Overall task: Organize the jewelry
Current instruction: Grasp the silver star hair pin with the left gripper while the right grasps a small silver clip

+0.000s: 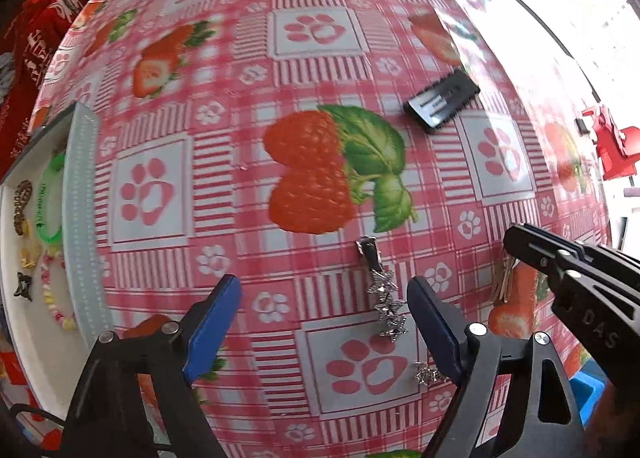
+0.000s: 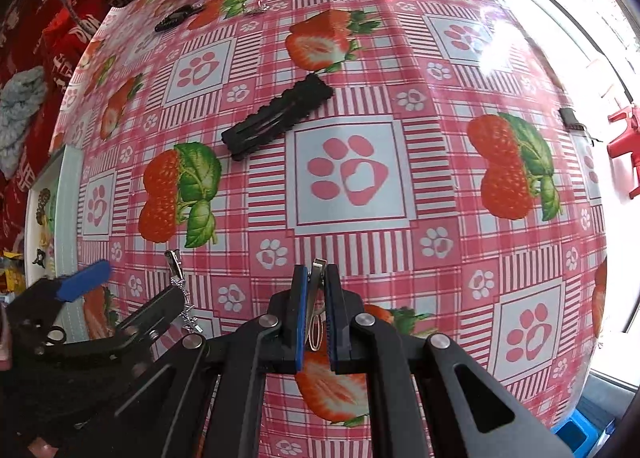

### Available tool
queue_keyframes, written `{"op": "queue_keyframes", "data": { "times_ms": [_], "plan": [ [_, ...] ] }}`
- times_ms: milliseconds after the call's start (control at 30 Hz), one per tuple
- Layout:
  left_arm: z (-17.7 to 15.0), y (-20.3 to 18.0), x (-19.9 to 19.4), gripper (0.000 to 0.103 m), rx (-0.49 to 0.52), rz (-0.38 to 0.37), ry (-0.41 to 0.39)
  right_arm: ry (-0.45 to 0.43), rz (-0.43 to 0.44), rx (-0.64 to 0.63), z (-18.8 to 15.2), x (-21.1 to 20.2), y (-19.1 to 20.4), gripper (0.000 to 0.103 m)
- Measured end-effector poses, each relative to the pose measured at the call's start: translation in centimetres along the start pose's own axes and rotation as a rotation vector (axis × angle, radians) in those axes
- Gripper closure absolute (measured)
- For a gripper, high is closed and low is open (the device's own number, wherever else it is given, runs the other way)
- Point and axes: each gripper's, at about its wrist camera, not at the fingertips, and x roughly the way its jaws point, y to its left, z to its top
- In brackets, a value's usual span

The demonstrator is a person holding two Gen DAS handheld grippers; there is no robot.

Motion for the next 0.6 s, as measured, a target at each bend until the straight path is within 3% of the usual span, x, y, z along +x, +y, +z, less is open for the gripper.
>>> {"op": "queue_keyframes", "data": {
  "times_ms": [33, 167, 267, 333, 600],
  "plan": [
    [0.0, -0.3, 0.2, 0.026, 0.004, 0.002, 0.004, 0.000, 0.001, 0.003, 0.0, 0.0, -0.1, 0.094],
    [0.0, -1.4, 0.5, 0.030, 0.028, 0.015, 0.002, 0.000, 0.004, 0.007, -0.1, 0.0, -0.2, 0.094],
    [-0.1, -1.9, 0.3, 0.047, 0.049, 0.035, -0.013, 0.000, 0.005, 0.008, -0.1, 0.1, -0.2, 0.094],
    [-0.1, -2.1, 0.1, 0.080, 0.064, 0.021, -0.026, -0.001, 0.005, 0.008, -0.1, 0.1, -0.2, 0.094],
    [0.0, -0.2, -1.2, 0.080, 0.033, -0.053, -0.036, -0.013, 0.016, 0.007, -0.1, -0.6, -0.1, 0.094]
  ]
}}
